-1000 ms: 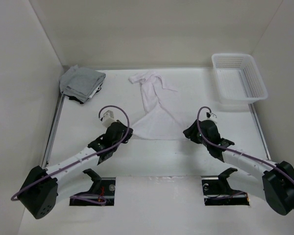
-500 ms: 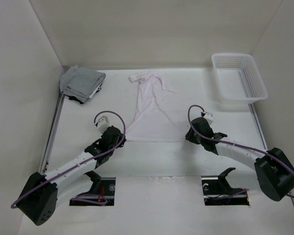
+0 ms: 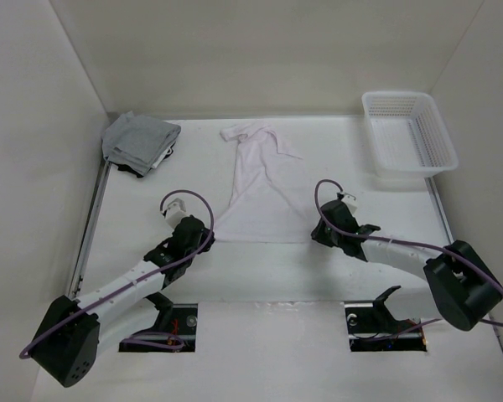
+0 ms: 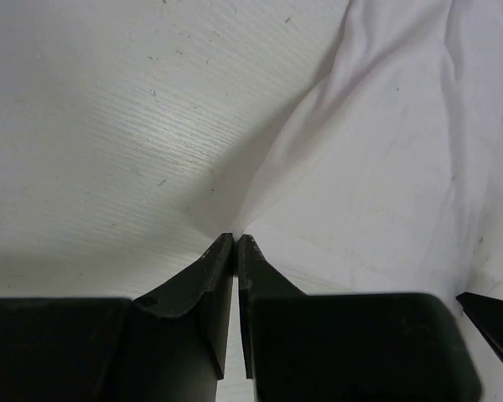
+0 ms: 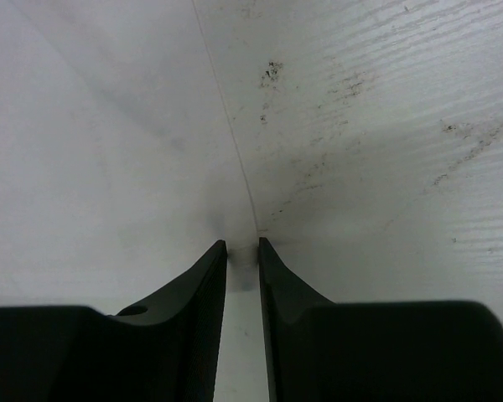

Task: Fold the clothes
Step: Flatten the tank top out

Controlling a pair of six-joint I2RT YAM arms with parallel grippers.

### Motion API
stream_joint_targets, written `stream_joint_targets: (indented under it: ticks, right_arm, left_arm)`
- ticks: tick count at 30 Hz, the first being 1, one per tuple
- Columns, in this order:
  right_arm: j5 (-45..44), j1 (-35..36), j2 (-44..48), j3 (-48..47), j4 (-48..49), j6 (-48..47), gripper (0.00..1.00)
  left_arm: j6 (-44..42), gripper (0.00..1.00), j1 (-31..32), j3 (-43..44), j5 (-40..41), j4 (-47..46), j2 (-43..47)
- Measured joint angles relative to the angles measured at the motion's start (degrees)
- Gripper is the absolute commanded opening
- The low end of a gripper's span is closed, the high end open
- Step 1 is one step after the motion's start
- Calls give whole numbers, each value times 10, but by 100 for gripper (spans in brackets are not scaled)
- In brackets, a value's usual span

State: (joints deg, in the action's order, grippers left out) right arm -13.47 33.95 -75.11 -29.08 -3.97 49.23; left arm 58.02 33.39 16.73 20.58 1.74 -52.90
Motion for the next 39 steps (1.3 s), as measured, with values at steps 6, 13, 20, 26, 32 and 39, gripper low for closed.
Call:
stream_joint_targets:
  ticks: [6,13,20,26,32,39]
  right_arm:
    - [0,3,14,7,-3,17,39]
    - [0,3,35,19,-22,28,24]
    - [2,2,19,17,-9,27,8]
    - [-5,3,39,16,-9,8,0]
    - [-72,24,229,-89,-88,-83,0]
    - [-152,89,292,-411,-85,-228,0]
  left_arm:
    - [0,6,0,0,-1,0,3]
    - [-1,6,0,0,-1,0,6]
    - [-3,6,0,0,-1,0,8]
    - [-16,3,-9,6,-1,5,29]
    - [-75,2,-23,134,14,38,90]
    - [-203,3,41,381,109,-77,153]
